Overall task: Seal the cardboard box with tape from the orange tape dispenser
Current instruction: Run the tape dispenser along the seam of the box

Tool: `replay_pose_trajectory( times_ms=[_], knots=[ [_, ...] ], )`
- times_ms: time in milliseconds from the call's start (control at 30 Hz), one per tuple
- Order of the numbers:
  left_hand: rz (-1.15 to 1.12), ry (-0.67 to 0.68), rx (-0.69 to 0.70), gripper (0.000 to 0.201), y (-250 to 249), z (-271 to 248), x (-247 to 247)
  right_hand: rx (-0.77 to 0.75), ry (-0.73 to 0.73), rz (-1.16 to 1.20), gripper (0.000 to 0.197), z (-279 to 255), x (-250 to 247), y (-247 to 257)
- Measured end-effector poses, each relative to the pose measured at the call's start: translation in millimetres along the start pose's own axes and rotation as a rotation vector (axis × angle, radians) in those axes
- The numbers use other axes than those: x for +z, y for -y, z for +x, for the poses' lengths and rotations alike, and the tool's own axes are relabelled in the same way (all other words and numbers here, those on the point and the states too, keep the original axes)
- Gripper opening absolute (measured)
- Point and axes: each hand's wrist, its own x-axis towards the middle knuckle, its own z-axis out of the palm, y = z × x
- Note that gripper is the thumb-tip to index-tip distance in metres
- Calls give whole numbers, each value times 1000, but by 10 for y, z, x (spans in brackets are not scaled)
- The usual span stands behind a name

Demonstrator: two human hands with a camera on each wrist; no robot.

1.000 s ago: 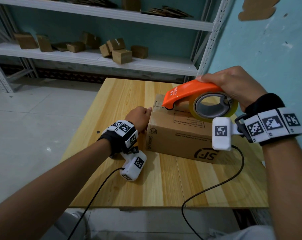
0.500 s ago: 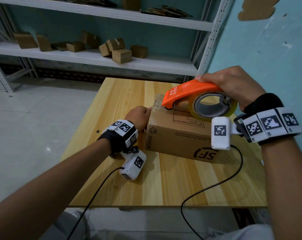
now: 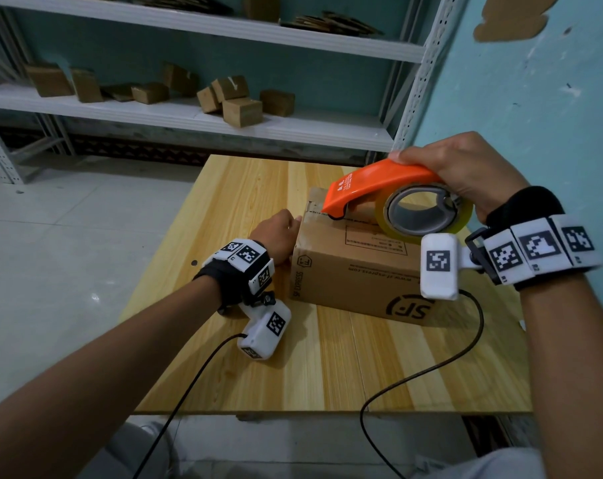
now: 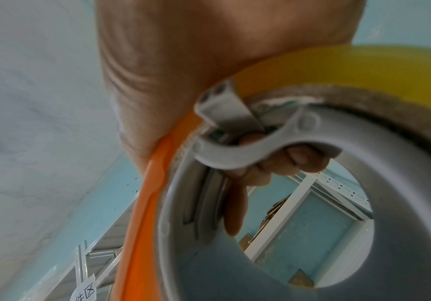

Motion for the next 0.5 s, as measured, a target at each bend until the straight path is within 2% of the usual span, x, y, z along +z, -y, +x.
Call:
replay_pose_trajectory(
  times_ms=[133, 200, 267, 333, 400, 500],
  knots=[
    [94, 39, -11, 21, 25, -12, -28, 1, -8, 5, 62, 6, -4, 2],
    [49, -16, -25, 15, 40, 11, -63, -2, -8, 4, 63, 5, -4, 0],
    [-102, -129, 18, 16, 7, 24, -126, -3, -9, 2, 62, 0, -3, 0],
    [-293, -163, 98, 32, -68, 15, -193, -1, -14, -4, 59, -3, 2, 6],
    [-555, -86, 117, 46, -173, -33, -222, 0, -19, -8, 60, -3, 6, 10],
    [-824, 19, 28, 60, -323, -122, -194, -3, -26, -4, 63, -4, 9, 11]
  ],
)
